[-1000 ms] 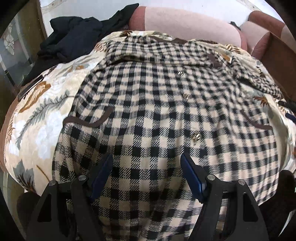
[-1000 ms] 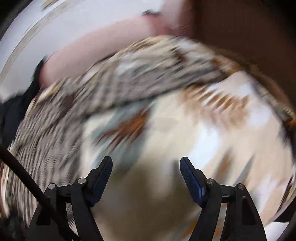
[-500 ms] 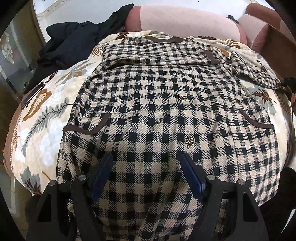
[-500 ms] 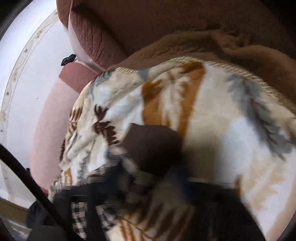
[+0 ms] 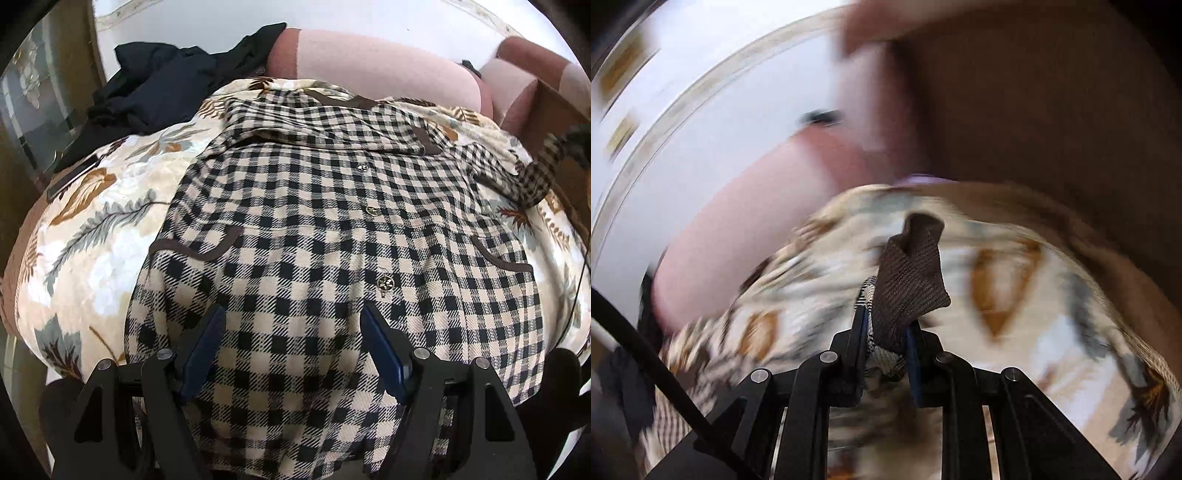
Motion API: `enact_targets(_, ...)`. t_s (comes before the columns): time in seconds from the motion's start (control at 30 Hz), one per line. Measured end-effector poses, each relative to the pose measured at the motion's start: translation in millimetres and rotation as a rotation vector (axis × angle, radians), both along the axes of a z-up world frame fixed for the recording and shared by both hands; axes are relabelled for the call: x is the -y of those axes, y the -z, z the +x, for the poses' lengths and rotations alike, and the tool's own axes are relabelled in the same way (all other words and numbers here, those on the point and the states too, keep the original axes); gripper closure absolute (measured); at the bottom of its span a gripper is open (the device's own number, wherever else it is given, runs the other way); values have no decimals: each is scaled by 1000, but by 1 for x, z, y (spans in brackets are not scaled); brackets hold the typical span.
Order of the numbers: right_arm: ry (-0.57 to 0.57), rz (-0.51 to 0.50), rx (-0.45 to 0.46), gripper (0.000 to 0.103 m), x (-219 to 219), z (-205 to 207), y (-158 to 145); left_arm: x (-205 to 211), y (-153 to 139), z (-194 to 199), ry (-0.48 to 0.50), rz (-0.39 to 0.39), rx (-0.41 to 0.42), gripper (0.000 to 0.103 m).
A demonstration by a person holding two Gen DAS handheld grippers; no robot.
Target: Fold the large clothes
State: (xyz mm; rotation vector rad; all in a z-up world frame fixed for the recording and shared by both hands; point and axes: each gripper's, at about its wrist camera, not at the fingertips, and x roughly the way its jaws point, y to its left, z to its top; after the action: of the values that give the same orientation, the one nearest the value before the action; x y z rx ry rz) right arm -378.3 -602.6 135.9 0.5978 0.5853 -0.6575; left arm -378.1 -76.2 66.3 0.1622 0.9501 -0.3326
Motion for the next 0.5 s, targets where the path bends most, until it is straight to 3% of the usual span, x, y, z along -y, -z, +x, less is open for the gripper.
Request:
enact_targets(0.1,-193,-56,-24,84,-73,65,-17,-12,-5,-2,-19,-24,24,29)
enact_targets(0.23,-407,-84,-60,84,-175,144,-18,-30,-9,-4,-54,-48,56,29)
enact_targets(0.5,-702,-185,-213,85,-366,263,40,-74,-12,6,-122,-131,68,29)
